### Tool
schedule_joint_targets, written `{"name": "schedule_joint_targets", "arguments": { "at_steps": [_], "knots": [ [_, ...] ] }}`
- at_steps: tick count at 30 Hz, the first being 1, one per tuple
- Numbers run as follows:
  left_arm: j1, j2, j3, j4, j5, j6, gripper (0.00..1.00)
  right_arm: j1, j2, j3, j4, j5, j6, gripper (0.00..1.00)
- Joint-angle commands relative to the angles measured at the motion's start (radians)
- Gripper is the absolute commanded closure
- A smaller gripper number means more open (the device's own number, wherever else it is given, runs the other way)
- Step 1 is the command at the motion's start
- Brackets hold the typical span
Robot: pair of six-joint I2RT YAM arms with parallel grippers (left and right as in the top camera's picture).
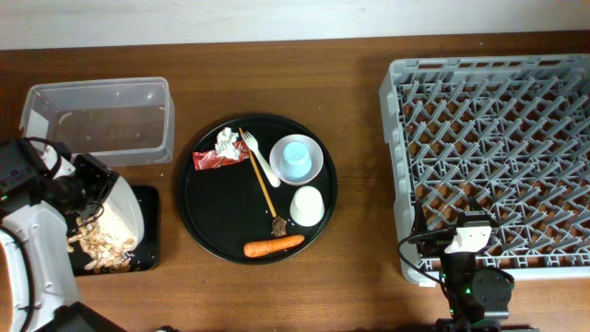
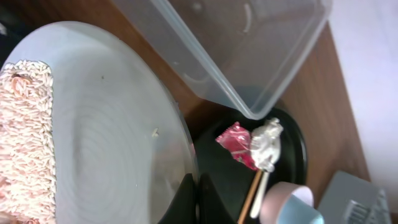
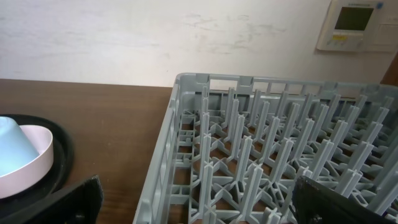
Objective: Sort waste into correct bins and load items into the dishwasher rack
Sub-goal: 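Tilt the plate over the black tray to dump the rice and pasta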
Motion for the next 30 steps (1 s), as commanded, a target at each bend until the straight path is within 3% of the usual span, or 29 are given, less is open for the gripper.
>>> {"name": "schedule_joint_targets", "arguments": {
  "at_steps": [1,9,12,16,30],
  "knots": [
    [0.054,-0.013,-0.001,0.006,0.153,0.025,0.99,-0.007,-0.006,-0.005,-0.005,0.005,0.001,0.01],
    [0.195,-0.013,-0.002,-0.006,0.327,0.050,0.99,-0.007,-0.006,-0.005,-0.005,0.005,0.001,0.01],
    [0.214,-0.013,-0.009,-0.013,0.342,0.051,0.99,-0.007,-0.006,-0.005,-0.005,0.005,0.001,0.01],
    [0.218,-0.013,-0.037,0.013,0.482,0.051,0.99,-0.007,-0.006,-0.005,-0.005,0.005,0.001,0.01],
    [0.388,-0.013,-0.062,-0.013,0.623,0.059,0.99,-0.007,-0.006,-0.005,-0.005,0.005,0.001,0.01]
  ]
}}
